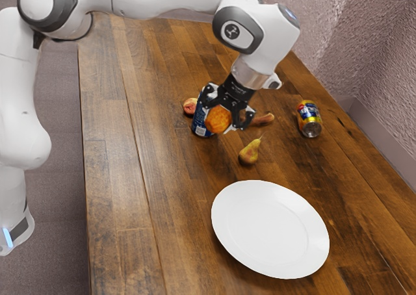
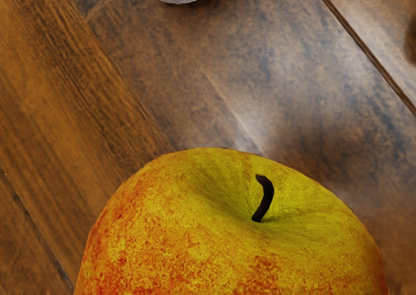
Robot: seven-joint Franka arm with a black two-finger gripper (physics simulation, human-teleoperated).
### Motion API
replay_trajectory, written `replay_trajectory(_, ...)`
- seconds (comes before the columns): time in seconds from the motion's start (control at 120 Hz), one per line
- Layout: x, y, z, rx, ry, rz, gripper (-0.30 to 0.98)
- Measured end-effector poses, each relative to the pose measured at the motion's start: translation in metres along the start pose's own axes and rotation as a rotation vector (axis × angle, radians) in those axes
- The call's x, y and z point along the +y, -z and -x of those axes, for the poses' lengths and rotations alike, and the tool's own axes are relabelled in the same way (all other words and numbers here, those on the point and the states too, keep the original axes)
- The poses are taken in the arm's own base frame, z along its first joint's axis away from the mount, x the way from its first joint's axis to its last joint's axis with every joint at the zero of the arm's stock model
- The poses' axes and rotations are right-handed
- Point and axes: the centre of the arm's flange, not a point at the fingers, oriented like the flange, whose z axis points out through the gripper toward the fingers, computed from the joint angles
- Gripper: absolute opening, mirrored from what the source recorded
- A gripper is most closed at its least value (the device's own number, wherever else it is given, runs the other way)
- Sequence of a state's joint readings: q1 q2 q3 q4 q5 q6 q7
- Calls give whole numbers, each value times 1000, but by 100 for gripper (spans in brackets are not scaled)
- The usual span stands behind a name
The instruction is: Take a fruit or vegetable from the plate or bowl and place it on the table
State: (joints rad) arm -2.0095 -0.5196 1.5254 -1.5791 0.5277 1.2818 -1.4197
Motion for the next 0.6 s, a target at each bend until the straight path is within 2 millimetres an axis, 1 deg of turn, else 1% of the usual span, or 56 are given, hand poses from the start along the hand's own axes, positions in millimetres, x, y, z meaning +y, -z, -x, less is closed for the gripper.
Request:
replay_trajectory(0.05, -2, -4, 11, 6, -15, -10, 24)
replay_trajectory(0.075, -3, -6, 13, 5, -15, -12, 29)
replay_trajectory(0.117, -5, -10, 5, -5, 3, -15, 38)
replay_trajectory(0.183, -8, -14, -5, -16, 30, -18, 46)
replay_trajectory(0.3, -8, -14, -6, -19, 44, -14, 59)
replay_trajectory(0.4, -7, -14, -5, -21, 51, -13, 64)
replay_trajectory(0.5, -8, -15, -7, -25, 61, -14, 66)
replay_trajectory(0.542, -9, -12, -6, -35, 63, -7, 67)
replay_trajectory(0.558, -10, -8, -3, -35, 60, -1, 67)
replay_trajectory(0.6, -11, 4, 11, -23, 39, 18, 68)
